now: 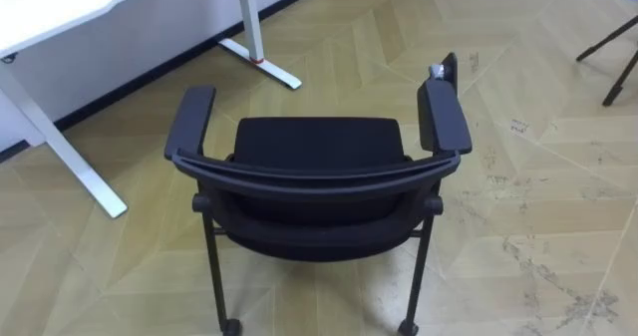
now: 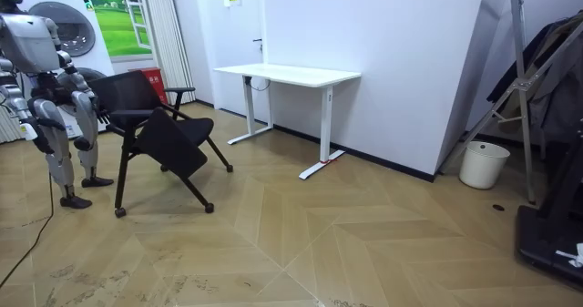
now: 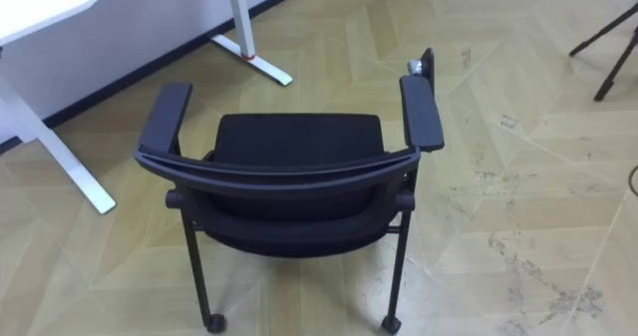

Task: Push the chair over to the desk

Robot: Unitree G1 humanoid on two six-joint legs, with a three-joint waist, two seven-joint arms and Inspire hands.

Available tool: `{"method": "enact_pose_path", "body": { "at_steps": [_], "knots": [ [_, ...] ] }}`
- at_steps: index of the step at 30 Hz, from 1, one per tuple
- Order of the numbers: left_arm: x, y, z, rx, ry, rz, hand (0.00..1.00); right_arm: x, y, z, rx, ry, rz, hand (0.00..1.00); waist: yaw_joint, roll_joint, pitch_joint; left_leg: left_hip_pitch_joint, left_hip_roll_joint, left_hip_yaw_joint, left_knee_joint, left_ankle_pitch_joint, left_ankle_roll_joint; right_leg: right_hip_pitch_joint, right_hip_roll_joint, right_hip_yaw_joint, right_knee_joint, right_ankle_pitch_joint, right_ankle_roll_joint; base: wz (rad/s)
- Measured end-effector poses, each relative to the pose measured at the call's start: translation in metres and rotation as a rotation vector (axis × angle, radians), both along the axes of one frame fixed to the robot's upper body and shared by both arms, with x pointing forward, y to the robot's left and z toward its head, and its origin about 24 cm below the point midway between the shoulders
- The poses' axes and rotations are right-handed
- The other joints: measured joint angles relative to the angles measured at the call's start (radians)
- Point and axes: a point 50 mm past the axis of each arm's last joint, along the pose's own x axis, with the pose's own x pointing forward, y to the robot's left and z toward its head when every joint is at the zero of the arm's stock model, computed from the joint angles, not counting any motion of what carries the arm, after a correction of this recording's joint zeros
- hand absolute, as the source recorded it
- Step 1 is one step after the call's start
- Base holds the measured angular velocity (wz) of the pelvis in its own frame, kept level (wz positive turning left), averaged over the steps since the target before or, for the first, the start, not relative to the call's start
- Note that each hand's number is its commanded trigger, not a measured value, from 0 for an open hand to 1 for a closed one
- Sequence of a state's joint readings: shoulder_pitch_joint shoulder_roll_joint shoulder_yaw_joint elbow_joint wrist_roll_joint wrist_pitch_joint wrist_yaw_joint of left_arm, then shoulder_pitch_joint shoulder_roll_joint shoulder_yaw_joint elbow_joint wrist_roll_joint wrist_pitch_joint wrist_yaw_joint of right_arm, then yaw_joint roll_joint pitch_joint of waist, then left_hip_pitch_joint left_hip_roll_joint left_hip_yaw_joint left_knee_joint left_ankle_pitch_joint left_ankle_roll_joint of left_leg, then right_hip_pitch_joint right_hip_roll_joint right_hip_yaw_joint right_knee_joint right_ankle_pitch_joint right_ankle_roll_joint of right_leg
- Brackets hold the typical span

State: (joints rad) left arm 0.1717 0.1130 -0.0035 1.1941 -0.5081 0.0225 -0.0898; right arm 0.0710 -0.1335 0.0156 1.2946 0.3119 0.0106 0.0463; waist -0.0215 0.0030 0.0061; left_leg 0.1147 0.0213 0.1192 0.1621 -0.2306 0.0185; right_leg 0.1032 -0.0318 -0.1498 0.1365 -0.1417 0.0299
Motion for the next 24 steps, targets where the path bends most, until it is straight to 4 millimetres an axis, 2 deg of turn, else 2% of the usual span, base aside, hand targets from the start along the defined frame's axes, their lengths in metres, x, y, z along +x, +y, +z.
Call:
{"method": "enact_pose_path", "body": {
  "at_steps": [9,14,17,24],
  "knots": [
    [0.004,0.002,0.001,0.029,-0.001,-0.037,0.00,0.000,-0.001,0.000,-0.020,-0.001,-0.010,0.00,-0.001,-0.003,0.0001,0.000,0.000,-0.006,0.001,-0.001,0.000,0.002,0.000,-0.004,-0.001,0.000,0.000,0.02],
    [0.000,0.003,0.001,0.033,-0.003,-0.032,0.00,-0.009,-0.003,0.000,-0.010,0.013,-0.090,0.00,-0.006,-0.001,0.0008,0.001,0.000,-0.013,0.001,-0.001,-0.001,0.009,0.000,-0.015,-0.001,0.000,0.000,0.06],
    [-0.001,0.005,0.002,0.038,-0.002,-0.016,0.00,-0.011,-0.003,0.000,-0.006,0.016,-0.101,0.00,-0.005,0.003,0.0033,0.001,0.000,-0.015,0.002,-0.001,-0.001,0.011,0.000,-0.015,-0.001,0.000,0.000,0.00],
    [-0.002,0.008,0.002,0.064,0.005,0.009,0.00,-0.013,-0.002,-0.001,0.002,0.021,-0.129,0.00,0.001,0.001,0.0032,0.000,0.000,-0.016,0.005,-0.001,-0.001,0.011,0.000,-0.016,-0.001,0.000,0.000,0.00]
  ]
}}
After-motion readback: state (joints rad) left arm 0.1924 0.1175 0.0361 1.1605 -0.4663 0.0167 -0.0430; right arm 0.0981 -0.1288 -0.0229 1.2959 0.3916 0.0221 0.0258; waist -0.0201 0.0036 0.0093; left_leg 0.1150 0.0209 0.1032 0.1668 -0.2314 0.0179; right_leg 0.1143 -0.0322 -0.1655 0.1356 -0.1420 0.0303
